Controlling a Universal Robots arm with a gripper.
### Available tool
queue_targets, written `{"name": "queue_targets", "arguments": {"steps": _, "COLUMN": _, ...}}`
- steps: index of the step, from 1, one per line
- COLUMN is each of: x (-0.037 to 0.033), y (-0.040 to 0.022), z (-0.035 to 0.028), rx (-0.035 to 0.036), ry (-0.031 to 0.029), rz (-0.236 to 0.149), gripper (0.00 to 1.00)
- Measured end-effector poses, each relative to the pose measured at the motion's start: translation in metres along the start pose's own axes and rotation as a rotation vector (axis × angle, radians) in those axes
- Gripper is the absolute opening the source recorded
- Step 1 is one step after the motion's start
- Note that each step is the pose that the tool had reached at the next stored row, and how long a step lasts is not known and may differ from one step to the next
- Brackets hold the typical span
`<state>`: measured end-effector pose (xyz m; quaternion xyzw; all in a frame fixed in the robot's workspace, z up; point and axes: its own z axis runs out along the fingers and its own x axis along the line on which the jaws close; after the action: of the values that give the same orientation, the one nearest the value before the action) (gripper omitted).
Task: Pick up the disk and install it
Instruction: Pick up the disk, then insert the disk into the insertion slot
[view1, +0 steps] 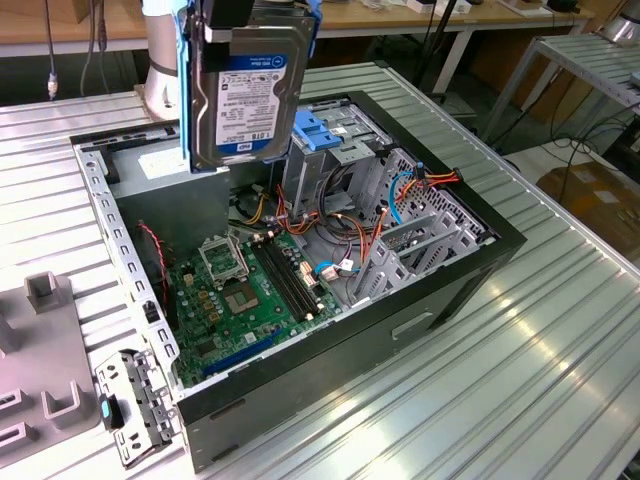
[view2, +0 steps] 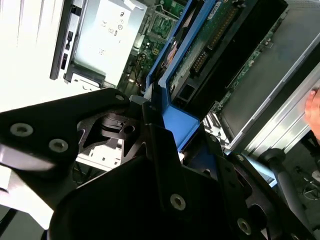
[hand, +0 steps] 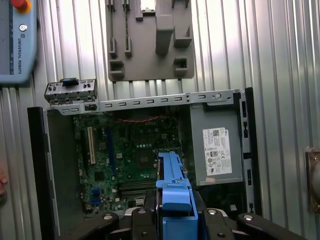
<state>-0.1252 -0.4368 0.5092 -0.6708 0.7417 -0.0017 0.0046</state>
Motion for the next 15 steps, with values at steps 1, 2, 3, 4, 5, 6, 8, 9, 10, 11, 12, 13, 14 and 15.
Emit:
{"name": "queue_targets", "arguments": {"steps": 1, "x": 0.0011, "y": -0.0031, "z": 0.0002, "rx": -0.0003, "ry": 0.0002, "rz": 0.002, "gripper": 0.37}}
{"name": "queue_targets", "arguments": {"steps": 2, "x": 0.0033, "y": -0.0039, "z": 0.0005, "rx": -0.0002, "ry": 0.0001, "rz": 0.002, "gripper": 0.37}}
{"name": "queue_targets", "arguments": {"steps": 3, "x": 0.005, "y": -0.0041, "z": 0.0007, "rx": -0.0003, "ry": 0.0001, "rz": 0.002, "gripper": 0.37}}
{"name": "queue_targets", "arguments": {"steps": 4, "x": 0.0076, "y": -0.0043, "z": 0.001, "rx": -0.0003, "ry": 0.0, "rz": 0.002, "gripper": 0.37}}
{"name": "queue_targets", "arguments": {"steps": 5, "x": 0.0087, "y": -0.0044, "z": 0.0011, "rx": -0.0002, "ry": 0.0, "rz": 0.002, "gripper": 0.37}}
{"name": "queue_targets", "arguments": {"steps": 6, "x": 0.0087, "y": -0.0044, "z": 0.0011, "rx": -0.0002, "ry": 0.0, "rz": 0.002, "gripper": 0.37}}
{"name": "queue_targets", "arguments": {"steps": 8, "x": 0.0088, "y": -0.0045, "z": 0.001, "rx": -0.0002, "ry": 0.0001, "rz": 0.002, "gripper": 0.37}}
{"name": "queue_targets", "arguments": {"steps": 9, "x": 0.0088, "y": -0.0045, "z": 0.001, "rx": -0.0002, "ry": 0.0001, "rz": 0.002, "gripper": 0.37}}
{"name": "queue_targets", "arguments": {"steps": 10, "x": 0.0088, "y": -0.0045, "z": 0.001, "rx": -0.0002, "ry": 0.0001, "rz": 0.002, "gripper": 0.37}}
{"name": "queue_targets", "arguments": {"steps": 11, "x": 0.0093, "y": -0.0045, "z": 0.001, "rx": -0.0002, "ry": 0.0, "rz": 0.002, "gripper": 0.37}}
{"name": "queue_targets", "arguments": {"steps": 12, "x": 0.0097, "y": -0.0046, "z": 0.001, "rx": -0.0002, "ry": 0.0001, "rz": 0.002, "gripper": 0.37}}
{"name": "queue_targets", "arguments": {"steps": 13, "x": 0.0097, "y": -0.0045, "z": 0.001, "rx": -0.0002, "ry": 0.0001, "rz": 0.002, "gripper": 0.37}}
{"name": "queue_targets", "arguments": {"steps": 14, "x": 0.0097, "y": -0.0045, "z": 0.001, "rx": -0.0002, "ry": 0.0, "rz": 0.002, "gripper": 0.37}}
{"name": "queue_targets", "arguments": {"steps": 15, "x": 0.0097, "y": -0.0046, "z": 0.001, "rx": -0.0003, "ry": 0.0001, "rz": 0.002, "gripper": 0.37}}
